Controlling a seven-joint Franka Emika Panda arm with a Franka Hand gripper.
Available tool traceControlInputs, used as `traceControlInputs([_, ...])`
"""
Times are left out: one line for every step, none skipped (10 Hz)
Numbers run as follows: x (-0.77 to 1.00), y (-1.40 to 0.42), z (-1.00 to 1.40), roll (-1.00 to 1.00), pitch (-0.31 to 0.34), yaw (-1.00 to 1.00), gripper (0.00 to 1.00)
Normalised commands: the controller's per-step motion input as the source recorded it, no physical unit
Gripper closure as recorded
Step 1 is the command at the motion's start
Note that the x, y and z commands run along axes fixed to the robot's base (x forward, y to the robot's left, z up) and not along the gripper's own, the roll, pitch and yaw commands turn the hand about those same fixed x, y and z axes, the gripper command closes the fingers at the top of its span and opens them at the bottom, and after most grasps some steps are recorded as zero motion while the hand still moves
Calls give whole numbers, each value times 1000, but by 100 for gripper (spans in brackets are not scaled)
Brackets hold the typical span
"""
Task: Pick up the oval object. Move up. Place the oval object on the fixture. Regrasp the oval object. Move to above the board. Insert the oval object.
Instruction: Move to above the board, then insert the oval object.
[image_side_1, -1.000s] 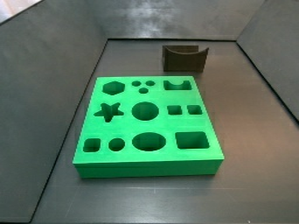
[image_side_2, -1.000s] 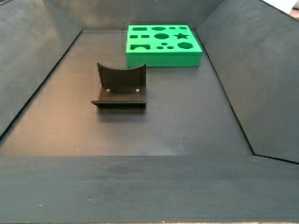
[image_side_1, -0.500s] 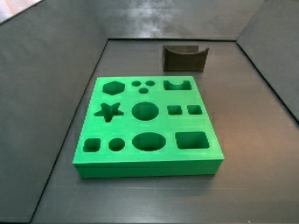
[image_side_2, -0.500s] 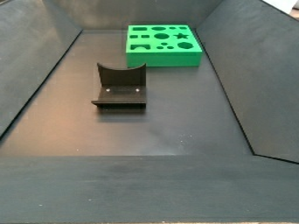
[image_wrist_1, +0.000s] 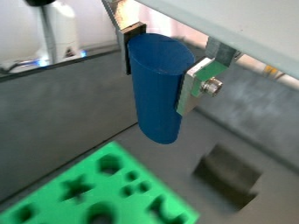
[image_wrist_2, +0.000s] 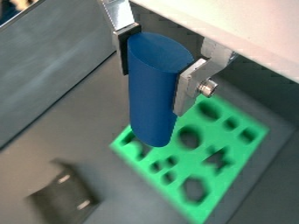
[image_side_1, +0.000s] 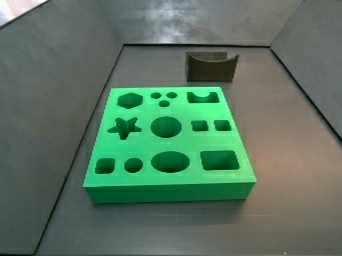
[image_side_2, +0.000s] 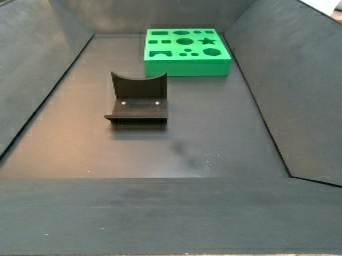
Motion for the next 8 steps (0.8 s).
traceControlInputs([-228, -295, 18, -831, -67, -103, 100])
traceControlInputs([-114, -93, 5, -538, -40, -48, 100])
traceControlInputs([-82, -64, 3, -416, -33, -40, 100])
traceControlInputs([-49, -24, 1, -203, -19, -17, 100])
traceControlInputs([-11, -6, 0, -11, -4, 0, 100])
traceControlInputs([-37, -257, -246, -3, -109, 23, 100])
traceControlInputs([0, -443, -280, 34, -100, 86, 100])
traceControlInputs([0, -480, -294, 67, -94, 94, 100])
